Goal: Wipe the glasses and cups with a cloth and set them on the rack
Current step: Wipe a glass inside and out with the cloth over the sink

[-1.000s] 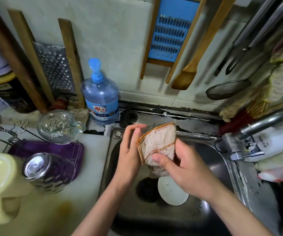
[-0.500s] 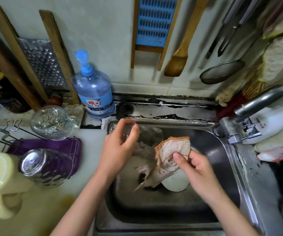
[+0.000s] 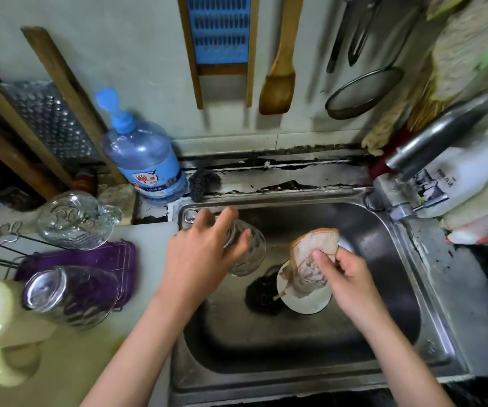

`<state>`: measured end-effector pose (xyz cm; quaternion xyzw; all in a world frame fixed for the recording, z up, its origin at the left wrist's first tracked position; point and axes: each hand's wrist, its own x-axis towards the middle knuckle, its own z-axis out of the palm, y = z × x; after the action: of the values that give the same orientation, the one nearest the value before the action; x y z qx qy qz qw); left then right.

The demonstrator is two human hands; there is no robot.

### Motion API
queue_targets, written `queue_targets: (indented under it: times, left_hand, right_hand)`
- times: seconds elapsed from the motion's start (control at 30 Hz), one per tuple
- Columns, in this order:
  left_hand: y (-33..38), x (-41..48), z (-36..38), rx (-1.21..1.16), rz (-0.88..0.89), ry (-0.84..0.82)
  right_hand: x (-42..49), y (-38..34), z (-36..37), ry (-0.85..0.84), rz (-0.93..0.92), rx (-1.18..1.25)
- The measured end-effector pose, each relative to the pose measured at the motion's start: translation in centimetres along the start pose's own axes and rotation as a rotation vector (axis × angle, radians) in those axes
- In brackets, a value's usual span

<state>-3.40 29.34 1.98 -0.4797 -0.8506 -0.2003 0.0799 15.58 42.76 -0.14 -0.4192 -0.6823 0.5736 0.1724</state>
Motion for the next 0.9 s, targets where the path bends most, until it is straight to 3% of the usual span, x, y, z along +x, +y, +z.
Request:
queue_targets:
  times: [0.07,0.13,0.33,0.4,0.53,0.6,0.77,0.9]
  left_hand:
    - [0.3,0.1,-0.2,0.039,0.01,-0.006]
    - [0.2,0.2,-0.5,-0.069,-0.087,-0.048]
    - [0.1,0.5,-0.1,-1.104,-0.795,-0.094]
    - [0.6,0.4,-0.3,-1.242,-0.901,-0.083]
    - [1.3,0.5,-0.5,-1.36,-0.898,0.054]
    - [1.8,0.7,-0.8,-1.384,-0.856,0.11]
    - [2.8,0.8,-2.2,-1.355,-0.754,0.175]
    - [2.9,0.7,-2.6,-1.478,-0.713,0.18]
  right_hand:
    - [0.0,0.1,-0.1,0.011,0.005,-0.006]
    - [-0.3,-0.2,0.0,0.011,-0.013,0.016]
    - [-2.8,-3.7,-0.6,-0.042,-0.225,0.204]
    - [-3.9,-5.1,-0.6,-0.108,-0.363,0.196]
    - [-4.6,-7.1,1.2,-0.221,-0.692,0.063]
    - [-4.1,-7.7,2.7,-0.241,-0.76,-0.036]
    - [-2.8,-8.5,5.7,-0.193,-0.729,-0.128]
    - [-1.7,-10.5,6.3,-0.12,-0.669,-0.146]
